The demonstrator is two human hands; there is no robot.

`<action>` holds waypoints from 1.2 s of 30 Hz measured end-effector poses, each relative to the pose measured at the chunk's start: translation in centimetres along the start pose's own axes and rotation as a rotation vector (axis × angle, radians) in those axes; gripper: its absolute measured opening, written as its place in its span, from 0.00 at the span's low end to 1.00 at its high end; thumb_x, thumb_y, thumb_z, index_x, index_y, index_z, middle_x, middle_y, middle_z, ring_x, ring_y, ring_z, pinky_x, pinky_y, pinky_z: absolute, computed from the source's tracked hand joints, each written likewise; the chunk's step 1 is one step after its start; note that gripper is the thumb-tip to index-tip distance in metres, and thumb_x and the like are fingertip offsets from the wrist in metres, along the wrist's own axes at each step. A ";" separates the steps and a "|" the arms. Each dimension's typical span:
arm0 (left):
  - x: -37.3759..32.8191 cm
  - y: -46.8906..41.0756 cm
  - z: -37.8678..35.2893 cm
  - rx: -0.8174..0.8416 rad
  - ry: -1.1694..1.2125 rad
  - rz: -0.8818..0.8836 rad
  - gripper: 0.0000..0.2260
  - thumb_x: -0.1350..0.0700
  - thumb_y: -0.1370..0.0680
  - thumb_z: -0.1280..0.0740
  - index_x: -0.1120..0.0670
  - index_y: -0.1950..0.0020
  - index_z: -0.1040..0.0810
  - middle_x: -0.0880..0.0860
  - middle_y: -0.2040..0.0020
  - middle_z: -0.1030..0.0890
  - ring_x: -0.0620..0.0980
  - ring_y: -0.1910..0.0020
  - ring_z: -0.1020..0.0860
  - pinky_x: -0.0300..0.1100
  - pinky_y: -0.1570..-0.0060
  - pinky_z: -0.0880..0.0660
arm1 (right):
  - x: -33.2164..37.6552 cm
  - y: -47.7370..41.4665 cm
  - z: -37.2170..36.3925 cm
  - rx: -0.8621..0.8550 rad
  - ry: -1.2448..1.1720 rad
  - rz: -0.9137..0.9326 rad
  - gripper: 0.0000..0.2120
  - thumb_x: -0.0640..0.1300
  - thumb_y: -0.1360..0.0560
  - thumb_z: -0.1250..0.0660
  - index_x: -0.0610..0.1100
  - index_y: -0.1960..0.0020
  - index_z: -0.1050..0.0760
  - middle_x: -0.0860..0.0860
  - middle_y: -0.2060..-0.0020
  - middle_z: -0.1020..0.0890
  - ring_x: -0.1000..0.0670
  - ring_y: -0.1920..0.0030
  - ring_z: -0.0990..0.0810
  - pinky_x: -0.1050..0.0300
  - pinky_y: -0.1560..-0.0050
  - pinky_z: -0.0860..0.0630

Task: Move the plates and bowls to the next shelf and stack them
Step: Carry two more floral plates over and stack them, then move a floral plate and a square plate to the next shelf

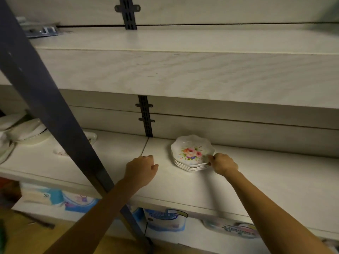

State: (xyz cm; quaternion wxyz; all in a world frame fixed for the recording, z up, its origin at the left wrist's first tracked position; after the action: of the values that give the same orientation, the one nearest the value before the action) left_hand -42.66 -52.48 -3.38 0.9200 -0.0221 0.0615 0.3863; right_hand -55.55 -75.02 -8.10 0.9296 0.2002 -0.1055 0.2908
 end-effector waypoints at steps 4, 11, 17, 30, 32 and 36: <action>-0.2 0.5 0.2 0.016 0.033 -0.013 0.13 0.50 0.20 0.43 0.58 0.53 0.25 0.54 0.60 0.24 0.51 0.60 0.26 0.42 0.60 0.30 | 0.0 2.0 1.7 -0.098 0.098 0.110 0.21 0.55 0.21 0.50 0.43 0.44 0.25 0.44 0.45 0.20 0.41 0.45 0.22 0.54 0.54 0.31; -0.9 2.2 0.6 0.007 0.084 -0.067 0.13 0.49 0.21 0.42 0.58 0.53 0.24 0.50 0.62 0.27 0.49 0.61 0.29 0.39 0.60 0.34 | 1.1 7.2 3.6 -0.145 0.123 0.371 0.14 0.52 0.22 0.43 0.49 0.42 0.27 0.51 0.45 0.19 0.45 0.47 0.21 0.53 0.52 0.24; -0.4 5.6 1.1 0.062 0.191 -0.063 0.11 0.48 0.22 0.40 0.52 0.60 0.32 0.44 0.71 0.34 0.49 0.62 0.27 0.38 0.64 0.33 | 3.2 11.9 3.9 -0.096 0.160 0.535 0.15 0.53 0.22 0.42 0.52 0.38 0.28 0.55 0.43 0.20 0.49 0.44 0.21 0.56 0.50 0.26; 6.8 14.0 3.2 0.124 0.235 0.061 0.13 0.47 0.22 0.41 0.47 0.66 0.33 0.46 0.65 0.27 0.45 0.61 0.27 0.44 0.50 0.25 | 11.0 19.3 0.9 -0.045 0.190 0.803 0.15 0.55 0.23 0.42 0.55 0.37 0.29 0.58 0.42 0.21 0.53 0.43 0.22 0.55 0.48 0.25; 8.7 14.8 3.4 0.128 0.266 0.054 0.14 0.49 0.21 0.41 0.45 0.67 0.36 0.45 0.67 0.29 0.45 0.61 0.27 0.39 0.53 0.29 | 12.8 20.4 0.0 -0.023 0.194 0.823 0.15 0.55 0.23 0.42 0.55 0.38 0.29 0.58 0.43 0.21 0.53 0.44 0.22 0.54 0.47 0.24; 14.5 16.8 3.9 0.074 0.266 0.074 0.12 0.51 0.21 0.41 0.50 0.64 0.33 0.49 0.65 0.27 0.47 0.60 0.26 0.34 0.58 0.33 | 17.2 22.8 -2.4 0.016 0.183 0.863 0.14 0.54 0.23 0.42 0.54 0.39 0.27 0.55 0.46 0.19 0.52 0.47 0.21 0.56 0.49 0.23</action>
State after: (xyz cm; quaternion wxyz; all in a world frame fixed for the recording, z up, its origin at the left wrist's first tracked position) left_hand -44.16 -30.11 -1.27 0.8890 -0.0372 0.1980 0.4112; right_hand -54.69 -48.30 2.19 0.7270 0.1186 -0.0945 0.6697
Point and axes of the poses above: each hand's wrist, its own y-axis away from the middle knuckle, its own z-axis out of the back of the hand, x = y × z, the point moved 6 cm from there along -y, towards the middle knuckle
